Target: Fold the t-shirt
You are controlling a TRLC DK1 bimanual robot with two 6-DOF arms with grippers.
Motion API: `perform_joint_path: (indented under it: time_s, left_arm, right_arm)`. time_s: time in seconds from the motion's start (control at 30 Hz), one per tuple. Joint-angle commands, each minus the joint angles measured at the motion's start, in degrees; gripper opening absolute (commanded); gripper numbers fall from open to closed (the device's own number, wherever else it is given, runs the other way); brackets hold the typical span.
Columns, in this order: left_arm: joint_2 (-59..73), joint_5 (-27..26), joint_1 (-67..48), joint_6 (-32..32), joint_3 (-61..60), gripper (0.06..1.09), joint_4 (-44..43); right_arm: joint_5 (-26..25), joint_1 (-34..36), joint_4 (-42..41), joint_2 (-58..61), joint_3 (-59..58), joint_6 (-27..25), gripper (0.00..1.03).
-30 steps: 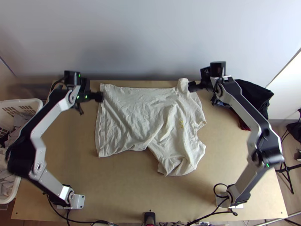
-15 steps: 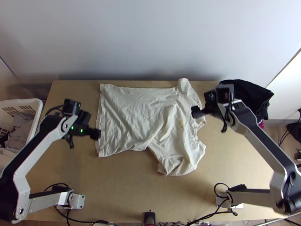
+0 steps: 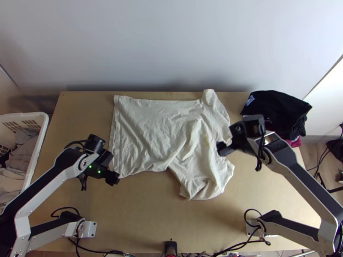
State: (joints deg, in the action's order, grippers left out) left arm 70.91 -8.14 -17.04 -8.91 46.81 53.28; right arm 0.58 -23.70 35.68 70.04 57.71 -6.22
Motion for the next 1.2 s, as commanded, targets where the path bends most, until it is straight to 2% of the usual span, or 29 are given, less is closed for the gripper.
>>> perform_joint_path:
  time_s: [0.0, 0.07, 0.37, 0.43, 0.6, 0.67, 0.77, 0.87, 0.9, 1.17]
  left_arm:
    - [0.8, 0.06, -3.27, 1.96, -2.07, 0.69, -2.48]
    - [1.33, 0.06, -3.18, 1.96, -2.33, 0.63, -3.44]
    - [3.7, 0.32, -2.91, 1.88, -4.09, 0.63, -6.69]
    - [4.06, 0.76, -2.91, 1.79, -4.44, 0.58, -7.75]
    - [4.67, 1.29, -2.56, 1.79, -5.32, 0.57, -10.39]
    - [4.93, 1.37, -2.56, 1.79, -6.03, 0.47, -12.14]
    - [5.11, 1.37, -2.65, 2.05, -6.64, 0.45, -13.99]
    - [5.02, 1.37, -2.91, 2.58, -6.82, 0.23, -15.83]
    - [5.02, 1.37, -2.91, 2.67, -6.64, 0.09, -16.19]
    - [3.88, 1.64, -1.86, 2.67, -4.18, 0.09, -15.75]
  right_arm:
    - [1.18, -4.16, 5.19, -3.33, -2.52, -1.08, 0.99]
    - [1.18, -4.16, 5.72, -4.74, -3.22, -1.52, 0.99]
    - [1.35, -3.98, 6.42, -8.17, -6.39, -1.78, 0.99]
    - [1.35, -4.07, 6.68, -8.43, -6.47, -1.78, 0.99]
    - [1.44, -5.12, 8.26, -9.4, -6.39, -1.96, 0.99]
    - [1.79, -5.92, 9.41, -9.84, -6.39, -2.22, 0.99]
    - [4.43, -8.29, 14.24, -10.01, -6.74, -3.36, 0.99]
    - [5.22, -11.36, 17.49, -10.27, -9.02, -4.42, 0.99]
    - [5.31, -12.16, 17.93, -10.45, -9.81, -4.68, 0.97]
    - [5.22, -14.0, 18.02, -11.15, -14.21, -8.72, 0.96]
